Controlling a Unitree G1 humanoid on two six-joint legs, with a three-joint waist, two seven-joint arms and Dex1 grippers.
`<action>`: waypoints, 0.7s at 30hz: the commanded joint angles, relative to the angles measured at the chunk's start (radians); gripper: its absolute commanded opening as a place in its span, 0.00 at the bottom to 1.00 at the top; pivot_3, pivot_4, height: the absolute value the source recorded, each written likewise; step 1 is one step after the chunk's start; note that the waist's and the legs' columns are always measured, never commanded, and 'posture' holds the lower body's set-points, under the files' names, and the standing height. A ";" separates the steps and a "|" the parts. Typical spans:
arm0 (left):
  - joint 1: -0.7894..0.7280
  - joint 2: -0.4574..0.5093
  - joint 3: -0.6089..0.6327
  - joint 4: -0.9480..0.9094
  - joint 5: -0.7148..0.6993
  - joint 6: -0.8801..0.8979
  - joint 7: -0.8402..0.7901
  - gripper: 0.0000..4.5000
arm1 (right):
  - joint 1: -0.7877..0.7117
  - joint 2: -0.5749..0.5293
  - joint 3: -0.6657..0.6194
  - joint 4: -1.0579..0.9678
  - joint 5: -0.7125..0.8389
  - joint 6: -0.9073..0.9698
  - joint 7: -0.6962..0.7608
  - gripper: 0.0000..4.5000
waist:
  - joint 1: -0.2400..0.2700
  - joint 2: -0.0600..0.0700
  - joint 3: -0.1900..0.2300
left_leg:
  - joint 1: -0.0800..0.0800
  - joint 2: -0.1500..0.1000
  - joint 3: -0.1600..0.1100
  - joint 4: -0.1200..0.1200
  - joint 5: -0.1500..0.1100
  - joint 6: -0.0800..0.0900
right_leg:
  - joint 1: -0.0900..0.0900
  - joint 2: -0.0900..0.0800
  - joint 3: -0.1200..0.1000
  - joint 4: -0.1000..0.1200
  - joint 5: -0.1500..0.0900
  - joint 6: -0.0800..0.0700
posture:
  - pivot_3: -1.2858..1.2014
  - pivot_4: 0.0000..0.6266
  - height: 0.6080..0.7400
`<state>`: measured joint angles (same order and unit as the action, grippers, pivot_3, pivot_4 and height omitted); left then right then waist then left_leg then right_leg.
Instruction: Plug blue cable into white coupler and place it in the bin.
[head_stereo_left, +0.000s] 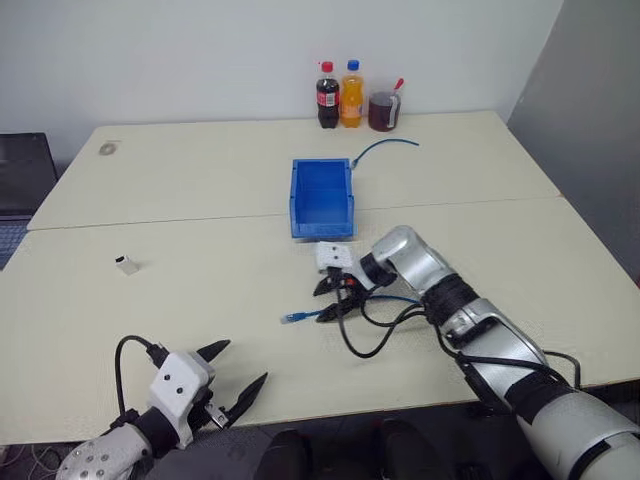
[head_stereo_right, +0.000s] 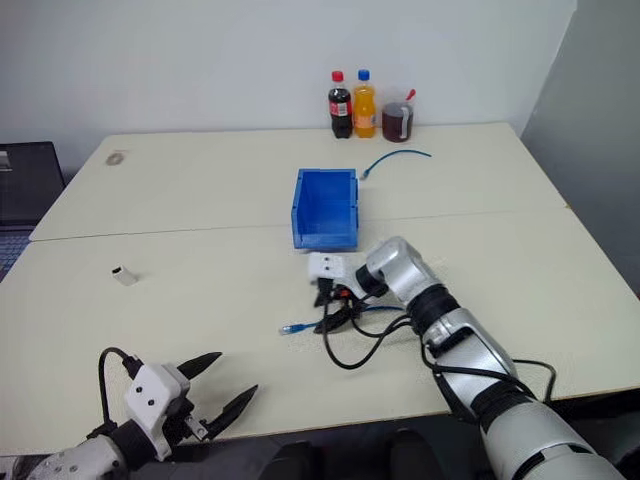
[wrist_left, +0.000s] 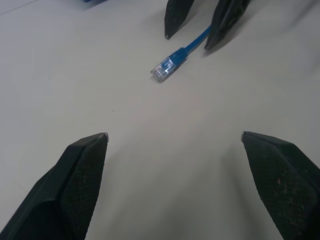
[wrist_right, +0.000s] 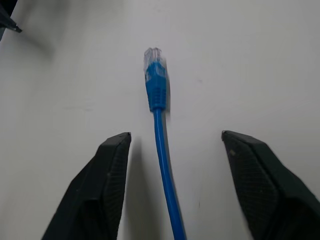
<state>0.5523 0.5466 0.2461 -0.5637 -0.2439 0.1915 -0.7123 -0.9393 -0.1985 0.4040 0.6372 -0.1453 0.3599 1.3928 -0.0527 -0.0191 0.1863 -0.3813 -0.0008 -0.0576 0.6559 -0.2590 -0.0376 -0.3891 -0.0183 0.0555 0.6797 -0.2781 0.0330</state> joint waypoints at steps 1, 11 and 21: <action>-0.161 0.126 0.049 0.103 -0.031 -0.022 -0.096 1.00 | 0.135 -0.159 -0.128 -0.452 0.126 0.336 0.030 0.92 | 0.018 0.001 0.001 | -0.001 -0.002 -0.002 0.000 0.000 0.000 | 0.000 0.000 -0.002 0.000 0.000 0.000 | 0.52 0.24 1.00; -0.822 0.222 -0.315 0.684 0.094 -0.277 -0.475 1.00 | 0.526 -0.293 -0.486 -1.215 0.458 0.897 -0.179 0.98 | 0.020 0.003 0.001 | -0.012 -0.005 -0.014 0.000 0.000 0.000 | -0.002 -0.002 -0.015 -0.002 0.000 0.000 | 0.52 0.24 1.00; -1.070 0.102 -0.473 1.068 0.165 -0.398 -0.633 1.00 | 0.665 -0.213 -0.691 -1.465 0.563 1.087 -0.477 0.98 | 0.022 0.003 0.001 | -0.013 -0.006 -0.017 0.003 0.000 0.000 | -0.001 -0.001 -0.016 0.000 -0.002 0.003 | 0.52 0.24 1.00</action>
<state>-0.5196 0.6592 -0.1928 0.4752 -0.1087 -0.1909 -1.3283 -0.2898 -0.4129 -0.2437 -0.7801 0.3909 1.4320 0.9597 -0.0310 -0.0165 0.1873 -0.3939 -0.0064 -0.0745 0.6599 -0.2588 -0.0375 -0.3895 -0.0194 0.0391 0.6795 -0.2801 0.0360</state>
